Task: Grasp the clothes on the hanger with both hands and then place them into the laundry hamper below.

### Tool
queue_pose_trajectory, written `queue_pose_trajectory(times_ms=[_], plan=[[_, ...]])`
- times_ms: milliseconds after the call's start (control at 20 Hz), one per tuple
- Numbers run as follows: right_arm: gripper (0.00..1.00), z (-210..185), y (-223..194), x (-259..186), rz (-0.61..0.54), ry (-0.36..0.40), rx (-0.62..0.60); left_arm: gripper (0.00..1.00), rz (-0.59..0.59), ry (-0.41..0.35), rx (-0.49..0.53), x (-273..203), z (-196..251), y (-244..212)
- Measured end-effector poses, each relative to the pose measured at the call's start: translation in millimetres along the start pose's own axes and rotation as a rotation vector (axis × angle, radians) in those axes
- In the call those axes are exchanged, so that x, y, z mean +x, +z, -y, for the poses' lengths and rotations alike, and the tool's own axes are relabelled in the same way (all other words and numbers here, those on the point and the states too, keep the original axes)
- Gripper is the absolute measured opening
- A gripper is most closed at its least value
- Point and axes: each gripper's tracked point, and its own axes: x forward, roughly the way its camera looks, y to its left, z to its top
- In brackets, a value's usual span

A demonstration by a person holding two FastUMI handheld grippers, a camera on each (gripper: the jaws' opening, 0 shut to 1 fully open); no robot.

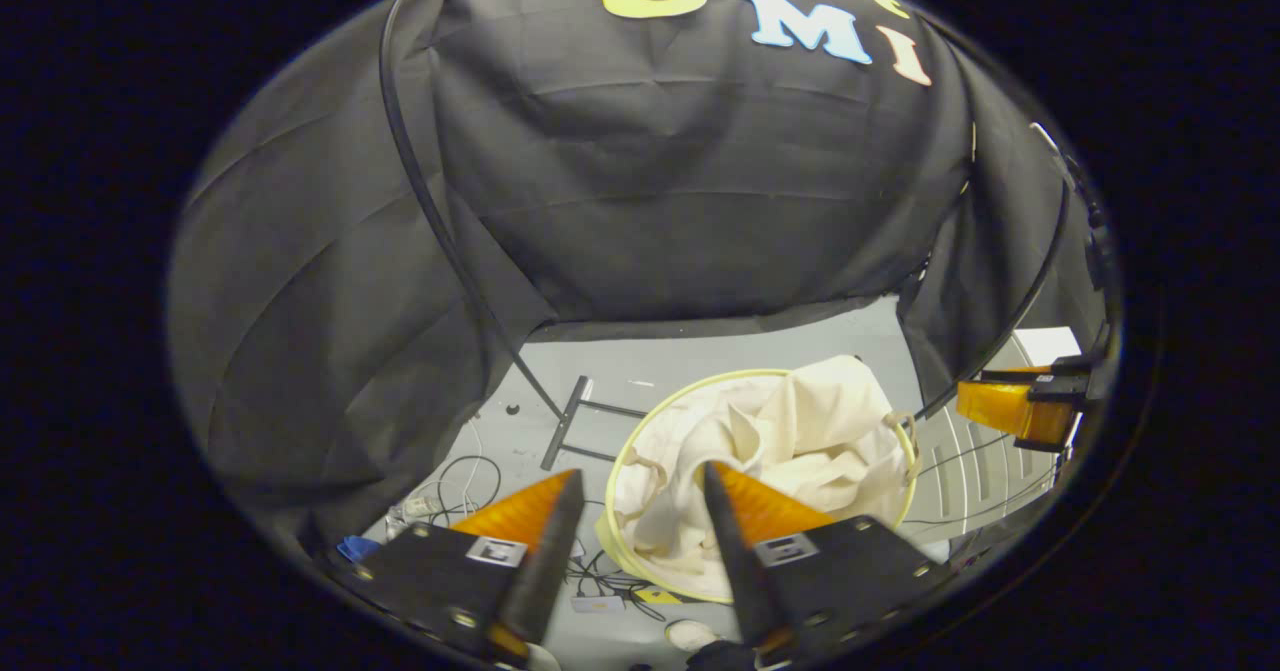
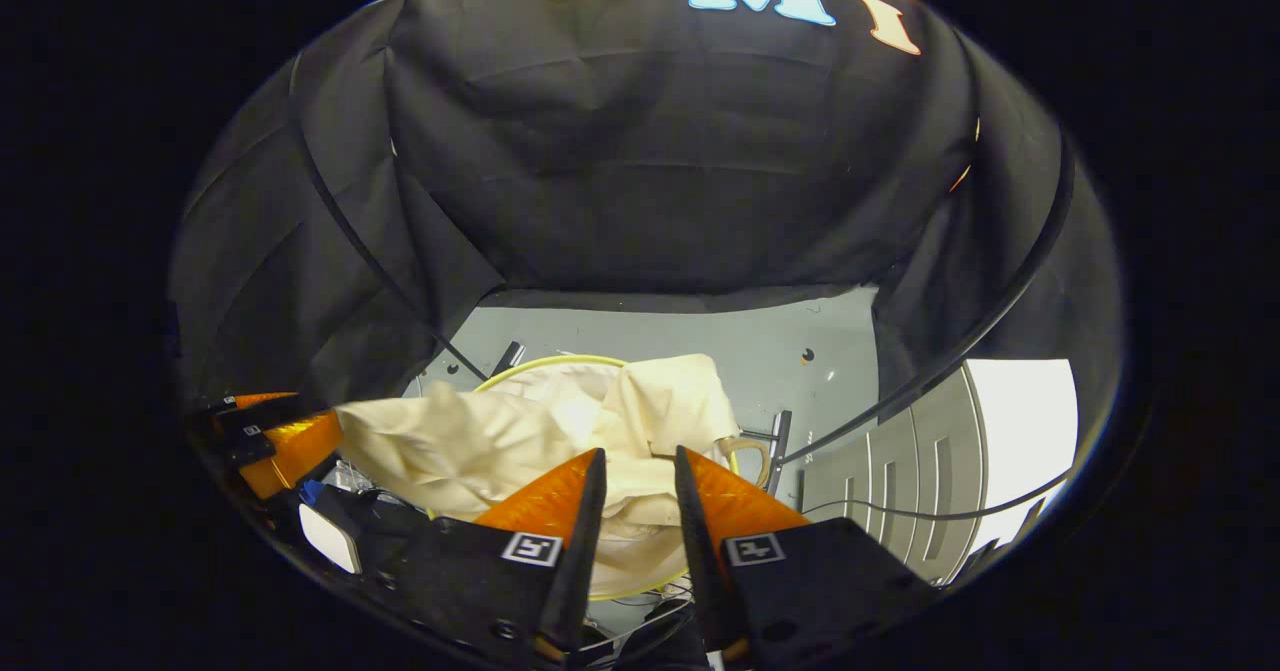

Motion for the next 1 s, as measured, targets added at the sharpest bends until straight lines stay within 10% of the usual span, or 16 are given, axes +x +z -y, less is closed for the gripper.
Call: queue_pose_trajectory(times_ms=[100, 300, 1000], plan=[[0.66, -2, 6, -7, 0.024, -0.003, 0.006, 0.95, 0.024, 0.005, 0.014, -6, -5, 9], [0.99, -4, 23, -36, 0.1, -0.027, 0.009, 0.96, 0.085, -0.009, 0.028, -24, -8, 29], [0.97, 22, 138, -257, 0.624, -0.07, -0.053, 0.96, 0.573, -0.026, 0.035, -243, 0, 184]])
